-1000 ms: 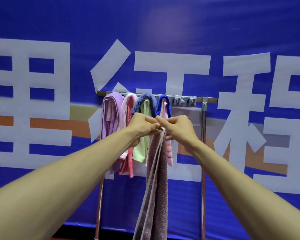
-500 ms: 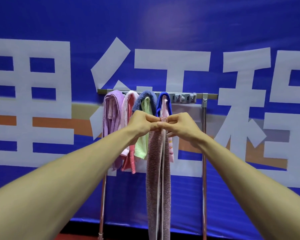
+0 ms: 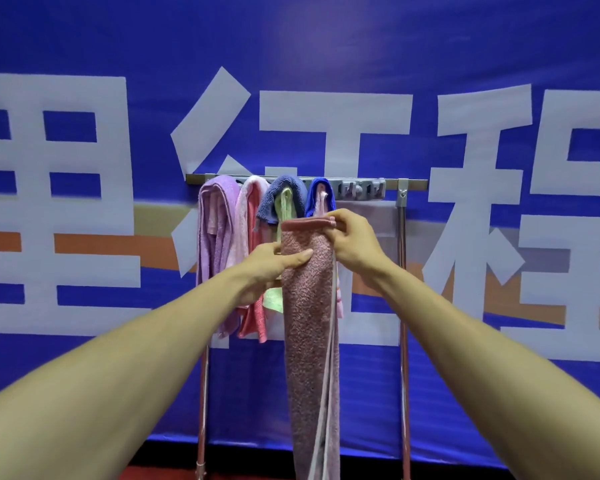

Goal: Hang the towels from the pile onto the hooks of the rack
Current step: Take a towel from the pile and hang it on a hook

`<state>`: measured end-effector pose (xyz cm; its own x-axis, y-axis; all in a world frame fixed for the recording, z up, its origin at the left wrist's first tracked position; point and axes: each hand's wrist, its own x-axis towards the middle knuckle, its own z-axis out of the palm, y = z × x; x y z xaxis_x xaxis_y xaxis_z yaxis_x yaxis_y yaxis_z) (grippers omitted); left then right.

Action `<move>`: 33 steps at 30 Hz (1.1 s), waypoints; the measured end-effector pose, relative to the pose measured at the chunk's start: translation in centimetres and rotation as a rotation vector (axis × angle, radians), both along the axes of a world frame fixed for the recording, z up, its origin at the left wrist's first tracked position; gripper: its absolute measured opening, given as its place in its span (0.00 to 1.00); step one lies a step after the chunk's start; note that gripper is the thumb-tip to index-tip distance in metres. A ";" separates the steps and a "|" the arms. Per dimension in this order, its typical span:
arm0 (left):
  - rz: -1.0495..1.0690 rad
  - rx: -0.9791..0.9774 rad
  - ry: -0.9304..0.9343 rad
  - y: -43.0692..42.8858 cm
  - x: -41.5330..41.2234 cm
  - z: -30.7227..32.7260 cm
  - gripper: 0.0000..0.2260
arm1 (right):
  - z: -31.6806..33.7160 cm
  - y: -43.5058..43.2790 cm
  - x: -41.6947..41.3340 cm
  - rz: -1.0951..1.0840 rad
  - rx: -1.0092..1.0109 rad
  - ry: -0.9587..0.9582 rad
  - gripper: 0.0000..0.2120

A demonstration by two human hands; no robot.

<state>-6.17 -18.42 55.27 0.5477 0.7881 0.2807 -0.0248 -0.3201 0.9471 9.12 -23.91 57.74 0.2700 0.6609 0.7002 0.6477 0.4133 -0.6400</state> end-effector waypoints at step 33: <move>0.038 -0.378 -0.374 1.5 0.8 -3.5 0.17 | -6.6 0.0 0.4 0.439 -0.129 0.685 0.12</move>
<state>-5.33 -16.91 51.77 0.4335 0.8896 0.1440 -0.3782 0.0345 0.9251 9.55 -23.91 51.19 0.3082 0.8695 0.3859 -0.1067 0.4347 -0.8942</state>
